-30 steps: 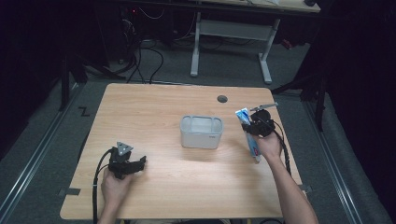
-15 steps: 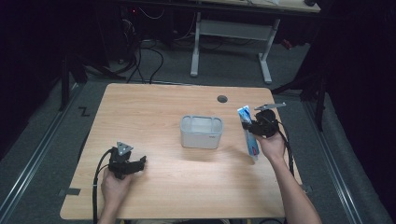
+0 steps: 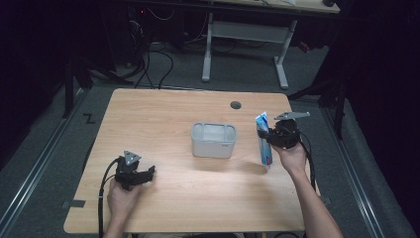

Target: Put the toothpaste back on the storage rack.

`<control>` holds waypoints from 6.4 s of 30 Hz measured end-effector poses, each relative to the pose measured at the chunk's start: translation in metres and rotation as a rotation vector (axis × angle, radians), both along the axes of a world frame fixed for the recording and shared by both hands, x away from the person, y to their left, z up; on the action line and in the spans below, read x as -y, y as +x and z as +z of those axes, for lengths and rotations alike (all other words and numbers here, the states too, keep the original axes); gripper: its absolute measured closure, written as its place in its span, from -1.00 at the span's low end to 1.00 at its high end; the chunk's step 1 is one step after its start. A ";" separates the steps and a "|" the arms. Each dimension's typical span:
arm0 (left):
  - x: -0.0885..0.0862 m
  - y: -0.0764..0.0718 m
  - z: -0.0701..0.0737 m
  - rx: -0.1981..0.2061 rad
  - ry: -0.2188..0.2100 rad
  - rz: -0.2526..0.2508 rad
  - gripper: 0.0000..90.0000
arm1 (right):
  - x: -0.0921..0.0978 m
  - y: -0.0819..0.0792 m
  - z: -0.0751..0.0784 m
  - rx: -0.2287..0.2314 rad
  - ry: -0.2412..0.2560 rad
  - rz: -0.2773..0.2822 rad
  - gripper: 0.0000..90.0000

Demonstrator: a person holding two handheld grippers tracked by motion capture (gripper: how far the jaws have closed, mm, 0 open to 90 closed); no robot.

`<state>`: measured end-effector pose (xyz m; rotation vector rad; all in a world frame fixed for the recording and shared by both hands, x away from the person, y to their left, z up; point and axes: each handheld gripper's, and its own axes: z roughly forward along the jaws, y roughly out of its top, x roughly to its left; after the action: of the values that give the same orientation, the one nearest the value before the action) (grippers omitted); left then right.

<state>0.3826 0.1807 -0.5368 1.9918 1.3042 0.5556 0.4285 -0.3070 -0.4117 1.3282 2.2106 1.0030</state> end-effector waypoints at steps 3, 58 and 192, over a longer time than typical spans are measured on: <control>0.000 0.000 0.000 0.000 0.000 0.000 -0.48 | 0.000 -0.002 0.001 0.006 0.002 0.004 0.61; 0.000 0.000 0.000 -0.001 0.001 0.000 -0.49 | -0.028 -0.024 0.069 0.135 0.191 0.184 0.61; -0.001 0.000 0.000 -0.001 -0.009 -0.001 -0.49 | -0.129 0.042 0.029 0.088 0.097 0.211 0.59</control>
<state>0.3822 0.1817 -0.5368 1.9862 1.3040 0.5473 0.4708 -0.1778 -0.3831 1.0826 2.2957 1.2335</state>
